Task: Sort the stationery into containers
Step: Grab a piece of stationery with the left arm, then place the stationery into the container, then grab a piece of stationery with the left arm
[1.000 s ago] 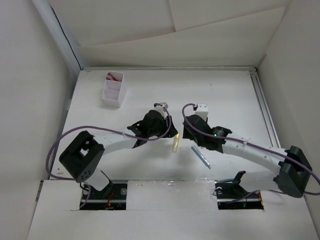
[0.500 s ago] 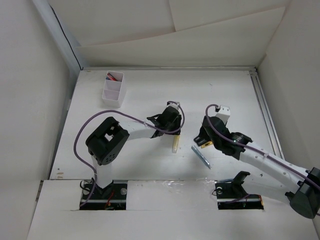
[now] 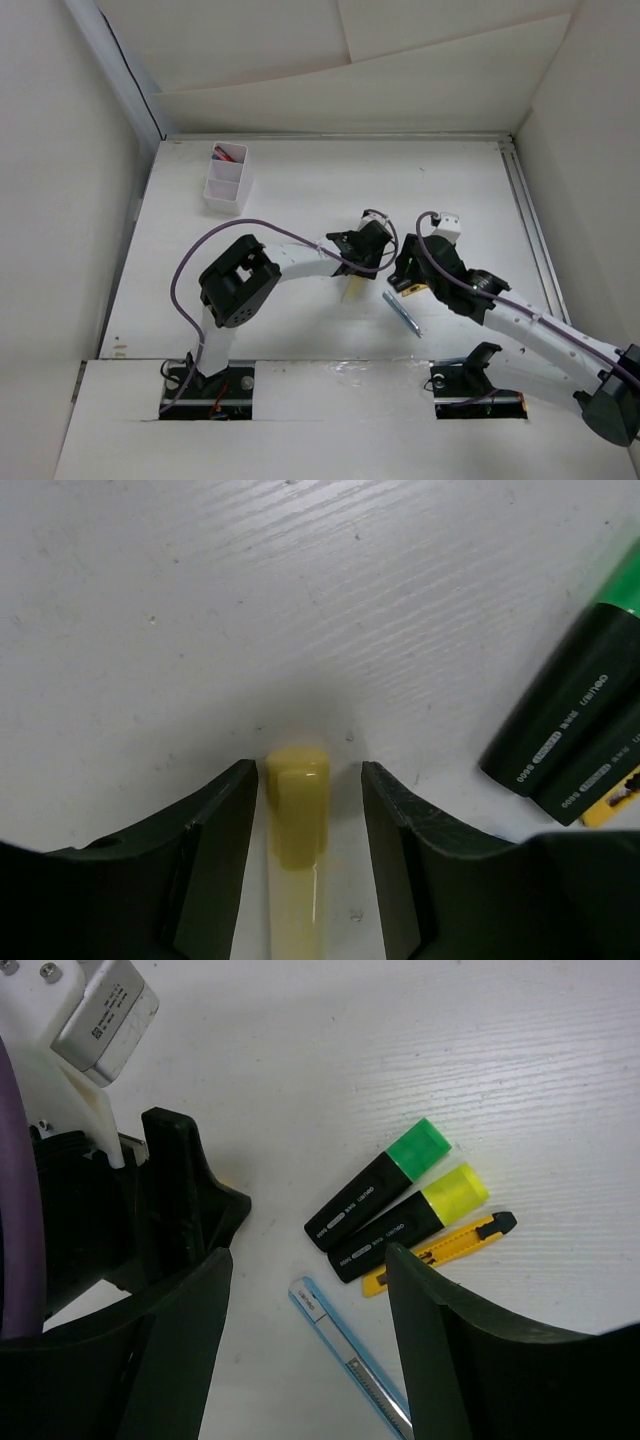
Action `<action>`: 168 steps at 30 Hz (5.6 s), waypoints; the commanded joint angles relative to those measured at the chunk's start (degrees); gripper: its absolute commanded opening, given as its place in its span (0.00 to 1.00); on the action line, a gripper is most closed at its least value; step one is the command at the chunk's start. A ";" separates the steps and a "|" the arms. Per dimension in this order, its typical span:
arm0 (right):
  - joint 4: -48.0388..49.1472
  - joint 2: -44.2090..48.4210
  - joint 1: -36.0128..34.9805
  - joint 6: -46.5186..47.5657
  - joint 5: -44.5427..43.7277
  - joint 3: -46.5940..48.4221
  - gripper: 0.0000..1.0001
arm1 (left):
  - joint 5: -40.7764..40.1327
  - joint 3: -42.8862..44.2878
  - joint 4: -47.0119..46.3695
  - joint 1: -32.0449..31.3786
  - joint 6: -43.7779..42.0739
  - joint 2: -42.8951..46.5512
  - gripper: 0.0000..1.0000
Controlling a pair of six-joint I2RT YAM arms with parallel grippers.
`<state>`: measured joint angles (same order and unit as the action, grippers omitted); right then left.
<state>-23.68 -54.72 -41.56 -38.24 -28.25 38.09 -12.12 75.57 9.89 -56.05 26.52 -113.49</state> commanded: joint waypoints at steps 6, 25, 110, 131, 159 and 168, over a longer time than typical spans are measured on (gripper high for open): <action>2.76 6.63 1.66 2.20 2.49 -2.14 0.70 | -4.58 4.23 7.86 0.77 0.11 -1.90 0.43; 2.68 12.18 3.42 4.49 6.01 -2.13 0.72 | -2.29 7.05 12.79 0.24 0.11 -3.24 0.02; 31.33 7.35 3.42 11.87 25.96 -12.16 0.72 | -39.74 12.33 -35.64 43.14 -17.12 -0.60 0.13; 21.42 10.69 3.42 6.44 7.18 -11.11 0.00 | -19.44 6.97 -22.81 32.18 0.52 21.20 0.23; -15.77 10.69 3.42 2.82 -4.98 39.32 0.65 | 17.47 -3.59 -21.93 -24.19 -13.08 8.04 0.27; -17.54 9.45 3.42 5.89 -3.57 40.58 0.65 | 21.44 0.98 -20.70 -25.33 -16.15 -0.23 0.33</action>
<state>-39.94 -45.17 -38.33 -34.52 -33.95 78.78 7.40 72.77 -10.20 -80.93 12.67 -114.34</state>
